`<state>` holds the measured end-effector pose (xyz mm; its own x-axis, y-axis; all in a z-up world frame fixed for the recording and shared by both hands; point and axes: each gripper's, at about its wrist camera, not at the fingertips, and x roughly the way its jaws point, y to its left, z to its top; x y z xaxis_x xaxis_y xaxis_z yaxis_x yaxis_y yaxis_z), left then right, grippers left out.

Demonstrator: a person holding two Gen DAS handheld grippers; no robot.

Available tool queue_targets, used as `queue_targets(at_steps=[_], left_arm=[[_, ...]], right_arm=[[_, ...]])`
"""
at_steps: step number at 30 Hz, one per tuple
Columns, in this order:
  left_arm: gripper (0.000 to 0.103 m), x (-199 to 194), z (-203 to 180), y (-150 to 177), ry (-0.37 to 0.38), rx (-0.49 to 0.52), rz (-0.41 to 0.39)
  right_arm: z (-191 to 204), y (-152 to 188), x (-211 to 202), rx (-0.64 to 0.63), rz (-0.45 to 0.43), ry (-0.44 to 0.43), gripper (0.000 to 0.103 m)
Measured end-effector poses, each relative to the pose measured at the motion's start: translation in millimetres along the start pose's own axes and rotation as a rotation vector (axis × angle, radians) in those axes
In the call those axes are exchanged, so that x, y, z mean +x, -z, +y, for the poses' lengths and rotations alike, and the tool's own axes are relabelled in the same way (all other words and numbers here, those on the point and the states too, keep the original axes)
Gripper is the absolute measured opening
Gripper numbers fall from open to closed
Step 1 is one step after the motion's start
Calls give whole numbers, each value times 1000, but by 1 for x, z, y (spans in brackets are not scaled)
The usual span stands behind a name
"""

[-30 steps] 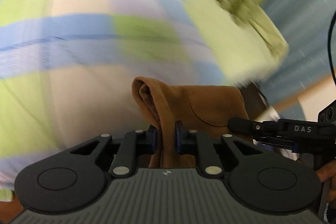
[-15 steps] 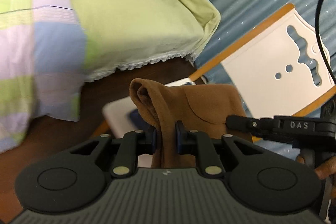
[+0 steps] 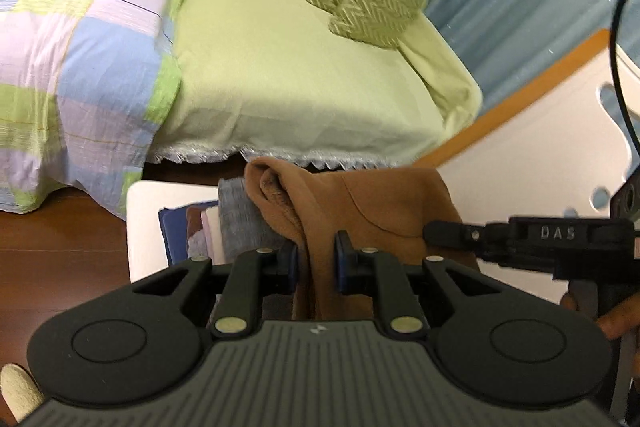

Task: Fold clothes
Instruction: 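Carry the brown cloth with both grippers over to the clothes stack on the chair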

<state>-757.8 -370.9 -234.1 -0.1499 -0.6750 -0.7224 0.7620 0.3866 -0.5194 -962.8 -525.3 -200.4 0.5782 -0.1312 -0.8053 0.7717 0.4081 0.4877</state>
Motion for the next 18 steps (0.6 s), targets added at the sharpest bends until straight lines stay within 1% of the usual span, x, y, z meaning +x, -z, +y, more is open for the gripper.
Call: queue_targets(at_steps=[2,7,10,12,14,15,16,17,18], left_arm=[[20,5,-2,2,-14,-1,-9],[21,27,-6,11,-67,23,-2],[28,34,-4,18,-100,41,-10],[31,37,-3,23,-97,63,-16],[33,33,-2,24,-101,91,-28],[34,30,-1,25,-104,105,-35],[37,26,-1,25,-108,115,-42],[41,17,0,25,-123,125,-57],[42,3,2,24,-147,143,-87]], right_arm=[[-13,-4,6,15,11,-26,17],[-34,-5,19,22,24,-49,17],[-46,0,36,39,32,-72,18],[-53,4,44,42,26,-64,18],[-54,10,45,12,-6,-26,22],[-54,13,44,-4,-23,-1,37],[-53,15,43,-20,-37,31,56],[-49,17,39,-65,-71,94,60],[-45,20,32,-112,-109,133,61]])
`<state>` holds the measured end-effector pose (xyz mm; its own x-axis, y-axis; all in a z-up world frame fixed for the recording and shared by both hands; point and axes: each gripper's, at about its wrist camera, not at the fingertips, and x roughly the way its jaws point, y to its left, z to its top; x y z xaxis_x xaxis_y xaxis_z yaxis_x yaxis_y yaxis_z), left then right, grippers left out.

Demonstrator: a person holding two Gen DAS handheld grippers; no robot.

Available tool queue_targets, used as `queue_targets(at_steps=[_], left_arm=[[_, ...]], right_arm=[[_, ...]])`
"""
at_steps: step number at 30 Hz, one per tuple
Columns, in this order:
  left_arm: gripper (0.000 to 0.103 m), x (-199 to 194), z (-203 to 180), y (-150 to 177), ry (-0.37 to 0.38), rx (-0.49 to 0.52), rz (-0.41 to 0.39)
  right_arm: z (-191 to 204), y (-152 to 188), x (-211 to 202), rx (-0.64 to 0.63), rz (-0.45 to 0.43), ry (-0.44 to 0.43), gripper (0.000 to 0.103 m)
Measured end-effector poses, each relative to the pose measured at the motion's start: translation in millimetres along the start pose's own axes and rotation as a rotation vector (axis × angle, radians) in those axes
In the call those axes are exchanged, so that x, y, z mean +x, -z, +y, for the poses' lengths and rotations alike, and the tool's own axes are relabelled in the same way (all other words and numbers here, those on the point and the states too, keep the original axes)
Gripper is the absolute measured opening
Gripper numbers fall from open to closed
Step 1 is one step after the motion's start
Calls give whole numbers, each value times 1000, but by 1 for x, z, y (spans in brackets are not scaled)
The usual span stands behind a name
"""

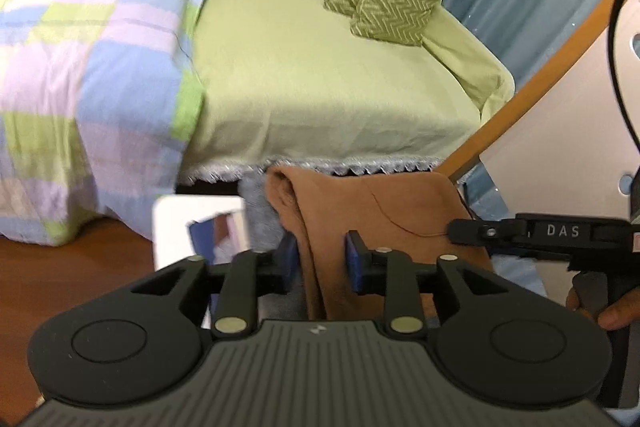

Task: Fold clothes
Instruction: 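Carry the brown cloth with both grippers over to the clothes stack on the chair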

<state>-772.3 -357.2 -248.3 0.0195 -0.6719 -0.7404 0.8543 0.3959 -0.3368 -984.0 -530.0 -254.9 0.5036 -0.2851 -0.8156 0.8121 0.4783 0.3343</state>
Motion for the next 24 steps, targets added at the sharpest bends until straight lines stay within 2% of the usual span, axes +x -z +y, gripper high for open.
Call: queue_targets(at_steps=[3,4,6,7,10,13,16,17,20,24], left_arm=[[42,-29,3,-4,-48,85,-54],[42,-37,0,-6,-47,132,-67],[41,-44,-13,-9,-15,243,-88],[40,-43,-24,-8,2,321,-107],[41,-30,-45,-2,60,482,-124],[40,-7,-47,8,83,532,-94],[41,18,-39,22,75,556,-30],[41,22,-36,25,75,555,-31],[41,22,-33,25,79,533,-50],[41,-2,-37,13,63,507,-131]], right_arm=[[9,5,-19,-111,-98,74,54],[14,7,-33,-159,-153,73,37],[21,12,-48,-219,-211,11,14],[25,14,-51,-249,-227,-17,11],[37,20,-51,-334,-247,-72,10],[37,24,-32,-350,-213,-80,9],[32,33,-12,-361,-179,-57,9],[31,36,-6,-369,-170,-50,9],[33,41,-1,-397,-174,-45,8],[39,36,-19,-379,-227,-44,9]])
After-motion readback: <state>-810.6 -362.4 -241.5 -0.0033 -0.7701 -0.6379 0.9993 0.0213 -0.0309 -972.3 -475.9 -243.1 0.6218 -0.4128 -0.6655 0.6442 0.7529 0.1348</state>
